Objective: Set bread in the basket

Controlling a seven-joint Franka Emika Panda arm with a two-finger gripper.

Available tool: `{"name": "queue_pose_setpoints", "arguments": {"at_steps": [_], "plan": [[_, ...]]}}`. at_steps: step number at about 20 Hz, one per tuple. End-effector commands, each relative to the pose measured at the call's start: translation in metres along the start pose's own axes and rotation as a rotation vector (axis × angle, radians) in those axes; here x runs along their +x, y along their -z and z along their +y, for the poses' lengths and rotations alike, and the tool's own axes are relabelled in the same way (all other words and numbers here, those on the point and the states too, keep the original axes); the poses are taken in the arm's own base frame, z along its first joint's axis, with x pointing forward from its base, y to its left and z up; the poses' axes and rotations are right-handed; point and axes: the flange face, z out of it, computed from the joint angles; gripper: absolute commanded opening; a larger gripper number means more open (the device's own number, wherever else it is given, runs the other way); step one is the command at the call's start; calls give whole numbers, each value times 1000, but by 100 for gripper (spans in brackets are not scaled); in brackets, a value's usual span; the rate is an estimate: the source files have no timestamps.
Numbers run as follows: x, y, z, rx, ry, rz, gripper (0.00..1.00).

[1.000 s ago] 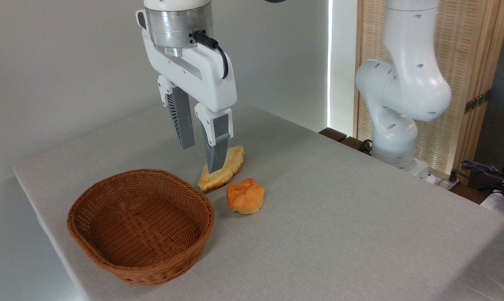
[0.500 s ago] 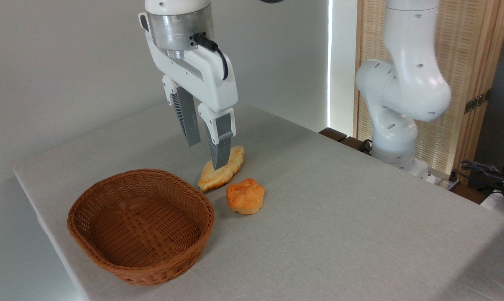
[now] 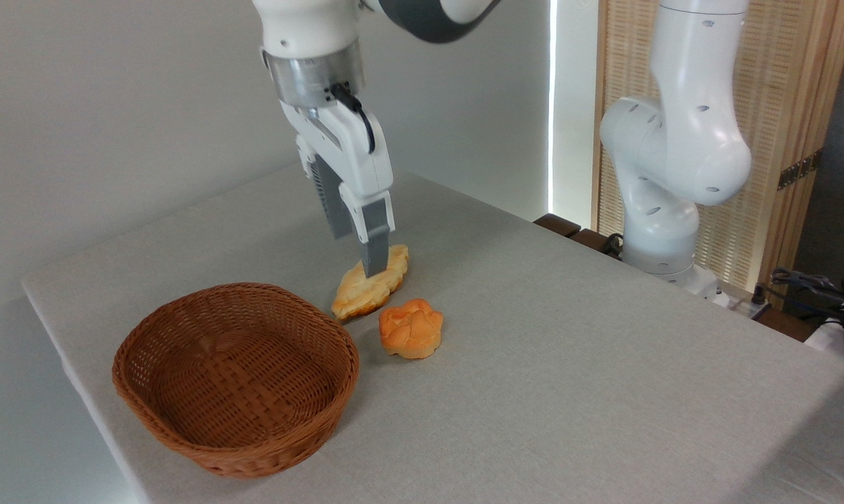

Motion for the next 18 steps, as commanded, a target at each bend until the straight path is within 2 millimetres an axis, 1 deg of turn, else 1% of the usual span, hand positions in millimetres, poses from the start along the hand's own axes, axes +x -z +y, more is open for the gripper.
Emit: {"name": "queue_pose_setpoints", "arguments": {"at_steps": [1, 3, 4, 5, 6, 7, 10, 11, 12, 15, 17, 18], "plan": [[-25, -40, 9, 63, -38, -45, 100], [-23, -43, 7, 81, -39, -29, 100], [-24, -50, 9, 75, -41, -36, 100], [-25, -63, 12, 56, -47, -56, 100], [-25, -70, 15, 46, -51, -65, 100], [-22, -82, 20, 31, -62, -80, 100], [-18, -90, 23, 22, -75, -95, 100], [-17, -96, 23, 13, -76, -106, 100], [-17, -97, 22, 14, -76, -108, 100], [-16, -108, 18, 2, -74, -128, 100], [-15, -111, 16, 11, -79, -139, 100], [-15, -117, 14, 15, -87, -164, 100]]}}
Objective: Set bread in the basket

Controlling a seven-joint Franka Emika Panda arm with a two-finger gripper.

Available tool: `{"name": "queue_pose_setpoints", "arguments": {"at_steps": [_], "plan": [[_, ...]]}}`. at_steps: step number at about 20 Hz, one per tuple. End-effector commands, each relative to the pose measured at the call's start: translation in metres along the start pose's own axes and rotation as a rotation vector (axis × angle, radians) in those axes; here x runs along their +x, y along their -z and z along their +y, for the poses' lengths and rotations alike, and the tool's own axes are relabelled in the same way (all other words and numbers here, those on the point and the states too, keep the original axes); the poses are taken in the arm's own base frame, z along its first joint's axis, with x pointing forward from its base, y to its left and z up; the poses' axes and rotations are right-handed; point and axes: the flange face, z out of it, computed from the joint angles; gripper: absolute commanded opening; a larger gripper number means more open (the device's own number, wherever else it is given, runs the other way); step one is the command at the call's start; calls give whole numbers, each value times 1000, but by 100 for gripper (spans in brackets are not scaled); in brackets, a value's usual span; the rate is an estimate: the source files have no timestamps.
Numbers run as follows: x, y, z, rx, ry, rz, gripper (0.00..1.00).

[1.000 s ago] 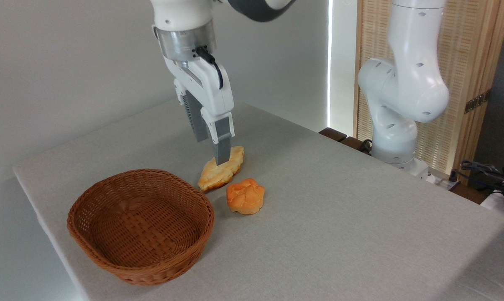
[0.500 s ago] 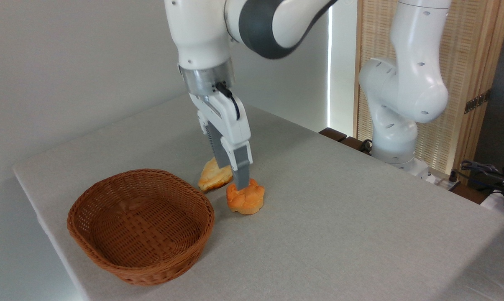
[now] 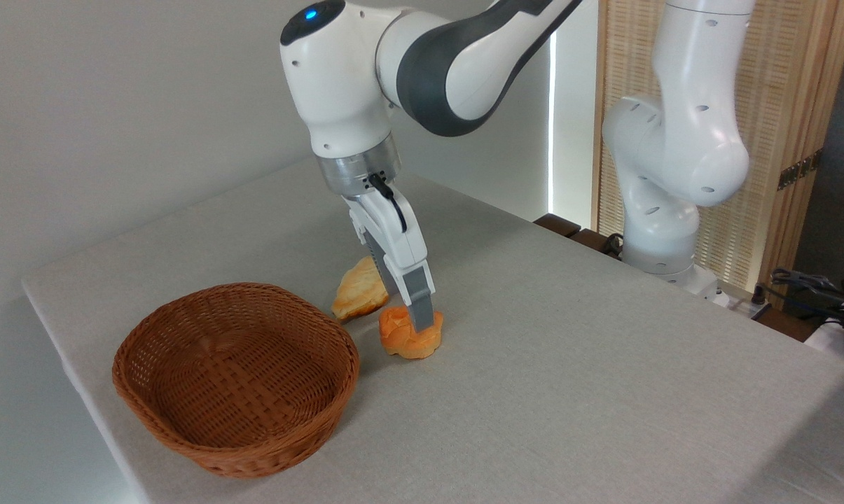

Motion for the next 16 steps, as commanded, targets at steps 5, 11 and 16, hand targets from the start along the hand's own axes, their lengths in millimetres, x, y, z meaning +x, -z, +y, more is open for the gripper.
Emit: {"name": "queue_pose_setpoints", "arguments": {"at_steps": [5, 11, 16], "plan": [[16, -22, -3, 31, -51, -50, 100], [22, -22, -6, 52, -44, -31, 100], [31, -24, 2, 54, -68, -35, 100]]}}
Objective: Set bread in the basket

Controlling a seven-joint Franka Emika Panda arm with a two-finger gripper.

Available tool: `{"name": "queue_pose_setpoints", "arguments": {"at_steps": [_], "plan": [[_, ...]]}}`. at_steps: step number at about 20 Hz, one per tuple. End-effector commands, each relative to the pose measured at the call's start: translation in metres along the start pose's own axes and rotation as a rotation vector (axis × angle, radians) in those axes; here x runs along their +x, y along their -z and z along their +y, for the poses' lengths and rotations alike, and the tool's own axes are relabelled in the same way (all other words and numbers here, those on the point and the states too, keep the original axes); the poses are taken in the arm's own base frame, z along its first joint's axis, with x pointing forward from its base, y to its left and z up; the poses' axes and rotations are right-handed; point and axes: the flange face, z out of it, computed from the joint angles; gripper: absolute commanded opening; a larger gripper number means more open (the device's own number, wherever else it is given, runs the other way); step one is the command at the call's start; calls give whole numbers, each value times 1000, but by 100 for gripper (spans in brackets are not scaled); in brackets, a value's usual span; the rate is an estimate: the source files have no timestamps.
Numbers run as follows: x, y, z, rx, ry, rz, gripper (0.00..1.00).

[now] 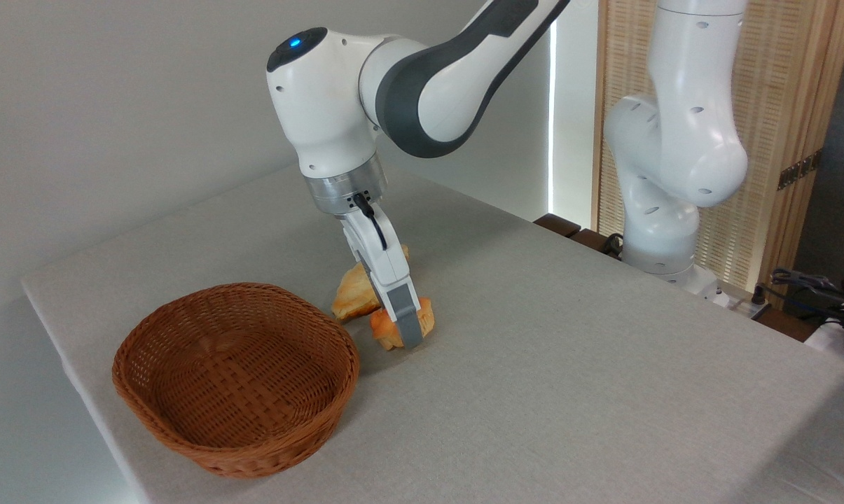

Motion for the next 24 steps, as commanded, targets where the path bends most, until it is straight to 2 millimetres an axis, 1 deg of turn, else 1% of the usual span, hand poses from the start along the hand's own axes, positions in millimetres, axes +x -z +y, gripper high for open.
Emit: {"name": "queue_pose_setpoints", "arguments": {"at_steps": [1, 3, 4, 5, 6, 7, 8, 9, 10, 17, 21, 23, 24], "plan": [[8, -1, 2, 25, -20, 0, 100], [8, -1, 3, 24, -23, -4, 96], [10, -2, 6, 18, -29, -8, 88], [10, -1, 6, 19, -30, -7, 85], [10, 0, 6, 23, -34, -6, 76], [10, 0, 5, 25, -34, -4, 71], [10, 1, 4, 27, -34, -2, 61], [10, 0, 4, 25, -33, -2, 57], [10, 0, 5, 25, -37, -4, 50], [9, 0, 3, 25, -36, -3, 49], [6, 5, 1, 31, -27, 7, 50], [5, 22, -3, 47, -17, 25, 51], [5, 40, -9, 62, -2, 54, 51]]}}
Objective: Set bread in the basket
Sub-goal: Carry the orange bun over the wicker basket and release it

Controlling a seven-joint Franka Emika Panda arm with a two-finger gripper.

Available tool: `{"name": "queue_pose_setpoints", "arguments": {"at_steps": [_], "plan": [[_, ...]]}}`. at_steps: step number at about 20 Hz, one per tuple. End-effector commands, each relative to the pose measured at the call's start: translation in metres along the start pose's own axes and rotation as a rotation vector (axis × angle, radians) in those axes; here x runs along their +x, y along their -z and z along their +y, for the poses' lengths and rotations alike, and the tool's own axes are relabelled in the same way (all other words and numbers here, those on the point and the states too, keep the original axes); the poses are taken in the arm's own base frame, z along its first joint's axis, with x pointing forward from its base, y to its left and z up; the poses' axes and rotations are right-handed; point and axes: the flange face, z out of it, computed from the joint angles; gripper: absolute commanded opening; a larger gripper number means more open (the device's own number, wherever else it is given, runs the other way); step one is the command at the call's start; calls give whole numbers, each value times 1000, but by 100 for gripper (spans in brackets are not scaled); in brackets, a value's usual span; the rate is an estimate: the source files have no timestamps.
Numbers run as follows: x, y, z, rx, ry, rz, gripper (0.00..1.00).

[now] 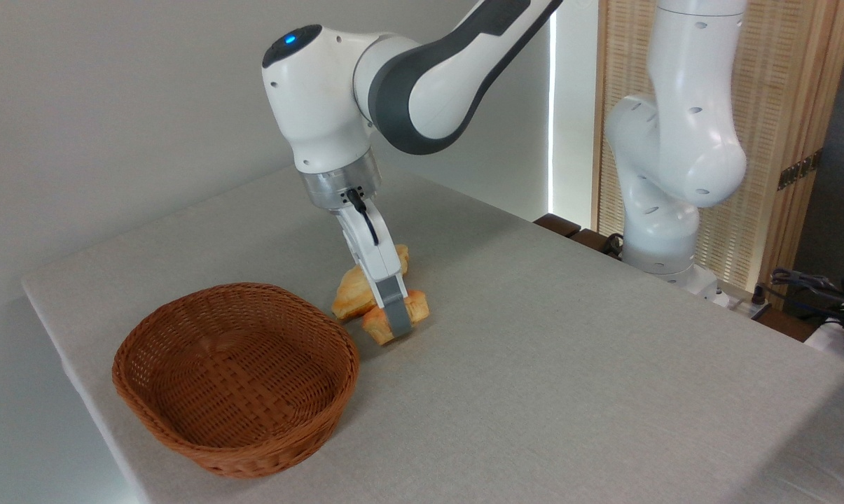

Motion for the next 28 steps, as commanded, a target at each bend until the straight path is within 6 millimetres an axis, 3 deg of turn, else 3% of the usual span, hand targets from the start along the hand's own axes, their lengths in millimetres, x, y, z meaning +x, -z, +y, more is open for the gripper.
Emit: {"name": "queue_pose_setpoints", "arguments": {"at_steps": [1, 5, 9, 11, 14, 24, 28], "plan": [[-2, 56, -19, 70, 31, 87, 52], [-1, 98, -28, 76, 85, 215, 54], [4, 114, -37, 141, 91, 267, 60], [7, 113, -46, 199, 101, 308, 100], [0, 105, -63, 216, 133, 318, 100], [0, 98, -63, 198, 137, 307, 100], [-12, 124, -56, 192, 199, 334, 100]]}}
